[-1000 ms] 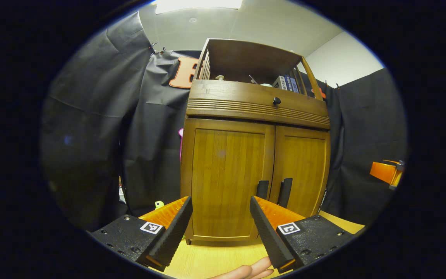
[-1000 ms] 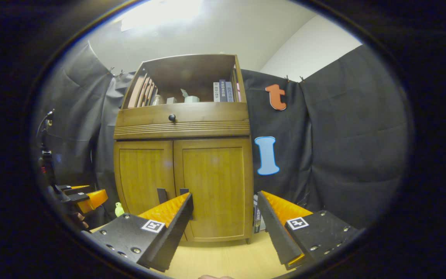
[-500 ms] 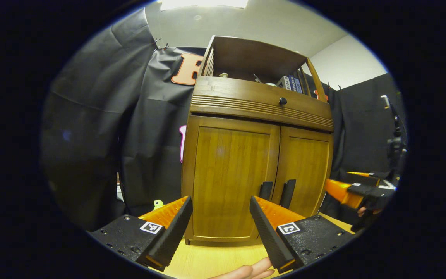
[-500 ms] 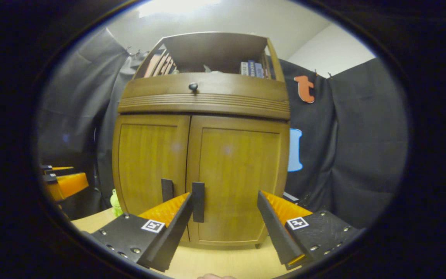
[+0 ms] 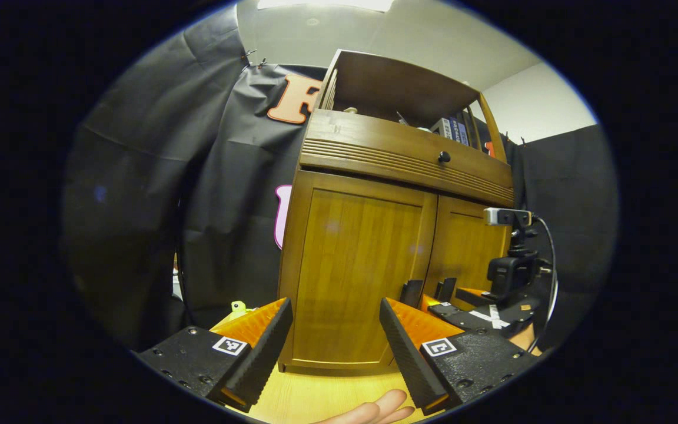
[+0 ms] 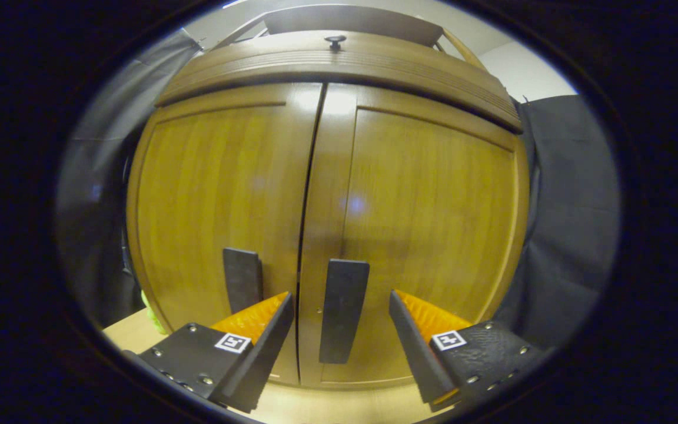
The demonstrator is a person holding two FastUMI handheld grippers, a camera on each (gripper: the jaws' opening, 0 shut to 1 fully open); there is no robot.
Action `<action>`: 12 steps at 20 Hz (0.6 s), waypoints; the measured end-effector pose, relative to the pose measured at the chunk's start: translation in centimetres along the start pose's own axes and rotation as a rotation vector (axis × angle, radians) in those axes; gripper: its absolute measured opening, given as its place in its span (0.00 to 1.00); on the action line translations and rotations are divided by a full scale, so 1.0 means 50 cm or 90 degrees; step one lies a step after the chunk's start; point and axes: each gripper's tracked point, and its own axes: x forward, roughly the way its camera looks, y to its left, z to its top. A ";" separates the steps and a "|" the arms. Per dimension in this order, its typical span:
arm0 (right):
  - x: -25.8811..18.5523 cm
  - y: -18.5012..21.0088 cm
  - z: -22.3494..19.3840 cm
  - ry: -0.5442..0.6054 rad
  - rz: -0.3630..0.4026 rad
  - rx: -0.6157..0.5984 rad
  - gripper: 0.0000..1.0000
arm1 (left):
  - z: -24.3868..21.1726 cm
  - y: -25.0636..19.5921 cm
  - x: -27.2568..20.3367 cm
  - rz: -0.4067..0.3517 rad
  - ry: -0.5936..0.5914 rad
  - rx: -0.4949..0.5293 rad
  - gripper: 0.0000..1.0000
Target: Open the right door of the double-door shoe cabinet with the right hand, and open the left door with the left hand.
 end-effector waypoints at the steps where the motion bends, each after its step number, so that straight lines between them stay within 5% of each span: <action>1: -0.011 0.015 -0.010 0.015 0.027 0.017 0.84 | -0.003 -0.002 0.003 -0.003 0.003 -0.003 0.92; 3: 0.001 0.019 -0.012 0.004 0.040 0.035 0.57 | -0.006 -0.009 0.007 -0.012 0.007 -0.006 0.92; 4: -0.008 0.001 -0.011 -0.010 0.029 0.003 0.55 | -0.007 -0.014 0.008 -0.017 0.008 -0.005 0.92; 7: -0.007 -0.004 -0.008 -0.005 0.076 0.061 0.23 | -0.016 -0.030 0.012 -0.033 0.015 -0.003 0.92; 12: -0.018 -0.007 0.002 0.003 0.067 0.053 0.23 | -0.025 -0.055 0.008 -0.052 0.023 0.007 0.87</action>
